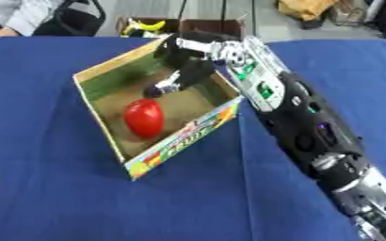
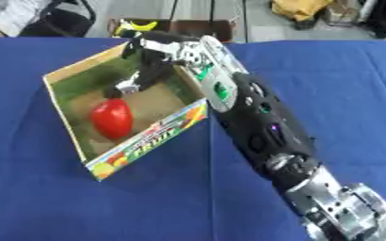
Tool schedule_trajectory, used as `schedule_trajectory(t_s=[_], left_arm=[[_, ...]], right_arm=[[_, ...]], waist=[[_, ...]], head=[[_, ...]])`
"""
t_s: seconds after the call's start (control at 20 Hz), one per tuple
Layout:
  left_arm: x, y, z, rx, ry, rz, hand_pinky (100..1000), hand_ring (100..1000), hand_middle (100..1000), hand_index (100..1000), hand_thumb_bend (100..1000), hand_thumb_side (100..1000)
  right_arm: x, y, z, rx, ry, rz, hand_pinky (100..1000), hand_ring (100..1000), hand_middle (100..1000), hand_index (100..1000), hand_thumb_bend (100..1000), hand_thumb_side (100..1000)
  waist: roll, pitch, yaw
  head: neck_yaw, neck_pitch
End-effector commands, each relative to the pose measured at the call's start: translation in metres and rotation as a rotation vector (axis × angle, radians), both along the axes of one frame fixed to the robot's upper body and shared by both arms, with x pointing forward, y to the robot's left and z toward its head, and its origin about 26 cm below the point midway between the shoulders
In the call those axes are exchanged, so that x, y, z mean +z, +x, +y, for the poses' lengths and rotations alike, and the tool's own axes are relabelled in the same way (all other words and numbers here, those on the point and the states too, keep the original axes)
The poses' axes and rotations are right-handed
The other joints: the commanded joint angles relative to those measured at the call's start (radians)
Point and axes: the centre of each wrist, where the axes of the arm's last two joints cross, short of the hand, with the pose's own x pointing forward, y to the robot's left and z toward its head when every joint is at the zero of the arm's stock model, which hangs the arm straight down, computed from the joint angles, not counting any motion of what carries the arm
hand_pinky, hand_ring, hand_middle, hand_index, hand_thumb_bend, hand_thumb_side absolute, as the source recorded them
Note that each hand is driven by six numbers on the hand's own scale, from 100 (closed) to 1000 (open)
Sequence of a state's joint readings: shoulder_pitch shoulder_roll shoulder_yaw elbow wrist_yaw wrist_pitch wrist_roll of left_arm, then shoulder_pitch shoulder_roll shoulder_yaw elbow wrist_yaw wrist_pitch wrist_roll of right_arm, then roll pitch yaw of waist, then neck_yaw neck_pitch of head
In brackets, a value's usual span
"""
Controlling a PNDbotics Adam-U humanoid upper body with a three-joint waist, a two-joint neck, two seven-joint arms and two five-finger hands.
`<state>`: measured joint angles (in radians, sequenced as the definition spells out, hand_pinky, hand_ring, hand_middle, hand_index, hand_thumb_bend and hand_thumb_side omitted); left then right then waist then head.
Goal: Pick up objects on the table and place them in the box.
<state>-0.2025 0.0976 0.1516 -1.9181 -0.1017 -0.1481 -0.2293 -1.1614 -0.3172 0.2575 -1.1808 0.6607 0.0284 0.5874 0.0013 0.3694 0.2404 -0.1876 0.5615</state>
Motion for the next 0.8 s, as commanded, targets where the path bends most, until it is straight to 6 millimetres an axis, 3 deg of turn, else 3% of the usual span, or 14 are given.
schedule_trajectory(t_s=[0.05,0.15,0.2,0.25,0.45,0.5,0.55,0.7,0.8], left_arm=[[0.005,-0.001,0.003,0.005,0.014,-0.016,275,415,502,731,100,924],[0.005,-0.002,0.003,0.007,0.014,-0.016,275,415,502,731,100,923],[0.005,-0.002,0.004,0.008,0.014,-0.016,275,415,502,731,100,923],[0.005,-0.002,0.004,0.011,0.014,-0.016,276,415,502,731,100,923],[0.006,-0.002,0.005,0.019,0.012,-0.016,276,415,502,731,100,924],[0.006,-0.003,0.005,0.021,0.012,-0.016,276,415,502,731,100,924],[0.006,-0.003,0.006,0.025,0.011,-0.017,276,415,502,731,100,923],[0.006,-0.003,0.007,0.033,0.009,-0.018,277,415,502,731,100,923],[0.007,-0.003,0.007,0.038,0.007,-0.019,277,416,502,731,100,922]], right_arm=[[0.033,-0.015,-0.007,0.002,0.046,-0.102,785,844,883,879,745,703],[0.042,-0.023,-0.011,0.000,0.070,-0.152,783,842,878,876,733,711],[0.048,-0.027,-0.014,0.001,0.087,-0.182,780,840,875,875,700,763],[0.053,-0.033,-0.018,0.004,0.110,-0.213,778,839,873,875,711,725],[0.074,-0.062,-0.036,0.027,0.206,-0.326,770,834,870,875,681,760],[0.078,-0.071,-0.042,0.028,0.228,-0.356,764,823,860,874,625,836],[0.081,-0.080,-0.049,0.025,0.251,-0.392,754,805,845,874,619,849],[0.081,-0.101,-0.070,-0.007,0.318,-0.472,743,789,831,877,569,930],[0.076,-0.114,-0.083,-0.034,0.378,-0.518,740,788,821,866,468,971]], waist=[[0.005,-0.028,-0.002],[0.005,-0.030,-0.005],[0.005,-0.031,-0.007],[0.005,-0.032,-0.010],[0.004,-0.034,-0.019],[0.004,-0.034,-0.022],[0.005,-0.034,-0.027],[0.008,-0.036,-0.042],[0.010,-0.038,-0.050]], head=[[0.002,0.003],[0.003,0.004],[0.005,0.004],[0.007,0.005],[0.015,0.007],[0.018,0.008],[0.022,0.010],[0.032,0.015],[0.039,0.015]])
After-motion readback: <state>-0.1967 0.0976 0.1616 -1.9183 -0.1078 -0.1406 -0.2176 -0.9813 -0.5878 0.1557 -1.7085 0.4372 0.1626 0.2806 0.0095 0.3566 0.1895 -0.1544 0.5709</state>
